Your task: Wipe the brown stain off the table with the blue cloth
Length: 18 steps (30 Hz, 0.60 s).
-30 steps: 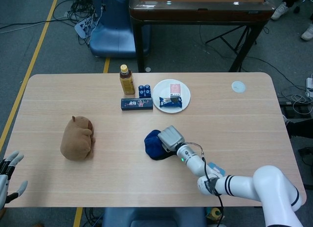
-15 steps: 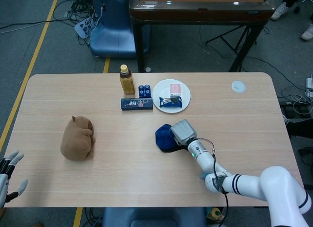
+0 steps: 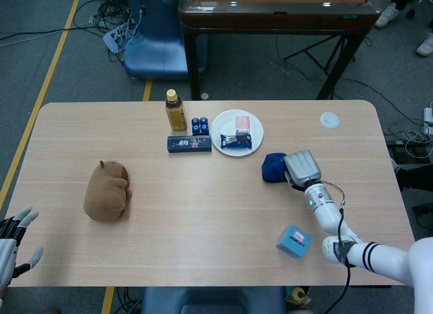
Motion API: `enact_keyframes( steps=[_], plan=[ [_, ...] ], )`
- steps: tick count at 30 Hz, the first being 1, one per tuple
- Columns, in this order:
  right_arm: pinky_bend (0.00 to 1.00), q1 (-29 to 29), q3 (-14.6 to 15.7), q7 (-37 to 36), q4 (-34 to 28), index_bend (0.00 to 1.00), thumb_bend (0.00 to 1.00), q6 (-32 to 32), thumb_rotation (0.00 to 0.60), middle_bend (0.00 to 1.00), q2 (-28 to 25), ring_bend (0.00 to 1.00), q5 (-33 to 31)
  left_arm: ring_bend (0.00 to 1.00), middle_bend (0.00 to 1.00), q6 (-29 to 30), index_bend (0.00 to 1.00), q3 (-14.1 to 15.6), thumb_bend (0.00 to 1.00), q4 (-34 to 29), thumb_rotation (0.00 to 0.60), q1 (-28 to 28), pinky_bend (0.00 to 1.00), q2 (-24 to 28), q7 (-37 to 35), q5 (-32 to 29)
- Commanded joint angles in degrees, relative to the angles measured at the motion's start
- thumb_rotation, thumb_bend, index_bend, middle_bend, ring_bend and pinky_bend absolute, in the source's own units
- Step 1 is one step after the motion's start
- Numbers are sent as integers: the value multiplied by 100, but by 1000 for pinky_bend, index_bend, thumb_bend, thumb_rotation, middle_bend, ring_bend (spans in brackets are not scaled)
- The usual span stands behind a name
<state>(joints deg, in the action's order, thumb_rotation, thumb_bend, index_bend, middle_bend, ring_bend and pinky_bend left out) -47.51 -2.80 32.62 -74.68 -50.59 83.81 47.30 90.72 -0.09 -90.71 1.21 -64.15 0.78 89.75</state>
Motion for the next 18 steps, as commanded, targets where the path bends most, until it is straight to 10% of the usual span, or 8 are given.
enact_keyframes(
  steps=[1, 8, 11, 18],
  plan=[
    [713, 76, 3, -44, 170, 744, 724, 97, 600, 559, 0, 565, -145, 143, 103, -16, 165, 4, 273, -15, 600, -15, 128, -15, 25, 14],
    [301, 140, -55, -21, 252, 62, 313, 271, 600, 129, -53, 154, -487, 143, 103, -24, 165, -2, 273, -59, 600, -19, 128, -1, 77, -15],
    [198, 231, -160, -183, 71, 0, 101, 151, 600, 5, -236, 27, -485, 144, 103, -29, 165, -15, 273, -65, 600, -24, 128, 1, 89, -42],
    [177, 656, -224, -667, -879, 0, 53, -392, 600, 4, -1059, 5, 65, 143, 103, -122, 165, -43, 273, -57, 600, -93, 128, -30, 113, -74]
  ],
)
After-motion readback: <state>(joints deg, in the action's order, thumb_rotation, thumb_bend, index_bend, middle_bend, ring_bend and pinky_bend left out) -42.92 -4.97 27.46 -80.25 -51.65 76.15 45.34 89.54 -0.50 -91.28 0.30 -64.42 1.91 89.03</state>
